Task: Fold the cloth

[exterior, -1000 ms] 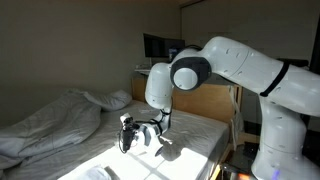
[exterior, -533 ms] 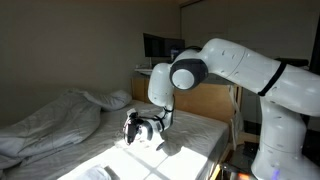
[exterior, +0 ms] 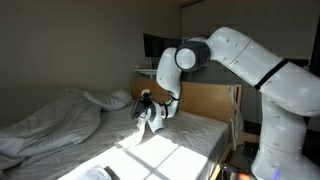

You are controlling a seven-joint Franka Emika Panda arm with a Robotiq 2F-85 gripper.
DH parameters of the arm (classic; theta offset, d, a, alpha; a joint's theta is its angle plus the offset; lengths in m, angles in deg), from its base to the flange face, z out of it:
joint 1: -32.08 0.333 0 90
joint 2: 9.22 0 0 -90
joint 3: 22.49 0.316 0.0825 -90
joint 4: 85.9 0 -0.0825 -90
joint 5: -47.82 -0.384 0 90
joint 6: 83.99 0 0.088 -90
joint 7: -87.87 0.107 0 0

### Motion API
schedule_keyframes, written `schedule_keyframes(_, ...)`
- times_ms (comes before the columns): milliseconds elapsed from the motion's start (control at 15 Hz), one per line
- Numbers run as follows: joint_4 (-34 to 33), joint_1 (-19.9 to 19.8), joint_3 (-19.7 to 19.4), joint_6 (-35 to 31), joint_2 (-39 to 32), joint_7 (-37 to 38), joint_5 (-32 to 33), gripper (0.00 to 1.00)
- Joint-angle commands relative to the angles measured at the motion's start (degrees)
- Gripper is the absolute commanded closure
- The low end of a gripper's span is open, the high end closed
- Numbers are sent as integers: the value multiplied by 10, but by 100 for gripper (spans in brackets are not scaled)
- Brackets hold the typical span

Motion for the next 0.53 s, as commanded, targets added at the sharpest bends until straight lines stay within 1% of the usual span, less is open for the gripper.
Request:
schedule_keyframes(0,62,-26,29,41,30,34,-22,91)
schedule_keyframes(267,80,-44,51,31,2,52,-23,91)
schedule_keyframes(467,83,-44,65,31,-20,64,-20,91)
